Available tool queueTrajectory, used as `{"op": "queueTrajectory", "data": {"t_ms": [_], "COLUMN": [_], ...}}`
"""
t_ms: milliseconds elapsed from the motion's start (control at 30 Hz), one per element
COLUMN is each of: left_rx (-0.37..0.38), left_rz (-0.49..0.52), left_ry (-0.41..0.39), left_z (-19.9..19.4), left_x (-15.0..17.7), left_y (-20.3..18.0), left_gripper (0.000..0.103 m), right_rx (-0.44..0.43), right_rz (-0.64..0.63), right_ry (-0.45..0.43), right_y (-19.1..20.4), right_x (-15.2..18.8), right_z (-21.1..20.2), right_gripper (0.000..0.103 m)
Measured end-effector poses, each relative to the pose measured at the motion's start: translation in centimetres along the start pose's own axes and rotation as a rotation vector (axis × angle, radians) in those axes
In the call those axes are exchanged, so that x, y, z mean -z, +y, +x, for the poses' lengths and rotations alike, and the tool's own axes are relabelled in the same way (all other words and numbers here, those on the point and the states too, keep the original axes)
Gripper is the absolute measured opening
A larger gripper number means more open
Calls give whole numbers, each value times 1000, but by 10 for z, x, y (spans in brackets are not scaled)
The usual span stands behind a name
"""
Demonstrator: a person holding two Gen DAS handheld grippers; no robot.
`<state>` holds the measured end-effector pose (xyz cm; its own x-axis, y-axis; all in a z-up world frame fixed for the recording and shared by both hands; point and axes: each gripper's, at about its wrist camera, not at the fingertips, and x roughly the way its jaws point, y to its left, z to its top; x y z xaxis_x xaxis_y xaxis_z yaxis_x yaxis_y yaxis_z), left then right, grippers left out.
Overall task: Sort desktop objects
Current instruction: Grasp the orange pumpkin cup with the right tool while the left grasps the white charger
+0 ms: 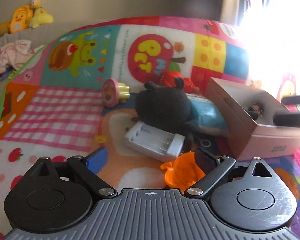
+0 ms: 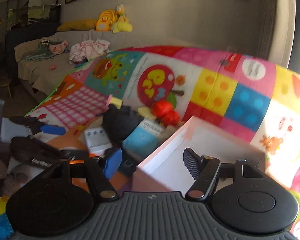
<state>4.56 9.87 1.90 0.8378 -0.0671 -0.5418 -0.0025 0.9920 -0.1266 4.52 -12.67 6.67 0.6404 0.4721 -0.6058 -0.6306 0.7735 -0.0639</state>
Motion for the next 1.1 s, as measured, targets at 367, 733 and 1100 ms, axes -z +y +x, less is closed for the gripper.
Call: {"op": "queueTrajectory", "data": {"t_ms": [367,733,1100], "left_rx": [-215,-93,-50], "left_rz": [-224,92,269], "left_ry": [-80,21,106], "left_z": [-63,-19,56], "left_x": [7,6,-16], "left_y": [59,-5,-30], "left_gripper": [101,101,101], "right_rx": [-46,8,164], "right_rz": [-167,-42,275], "right_ry": [33,54,74], "right_y": [96,27,-50], "right_x": [17,65,134], "right_z": [89,13,-52], "right_gripper": [77,56,56]}}
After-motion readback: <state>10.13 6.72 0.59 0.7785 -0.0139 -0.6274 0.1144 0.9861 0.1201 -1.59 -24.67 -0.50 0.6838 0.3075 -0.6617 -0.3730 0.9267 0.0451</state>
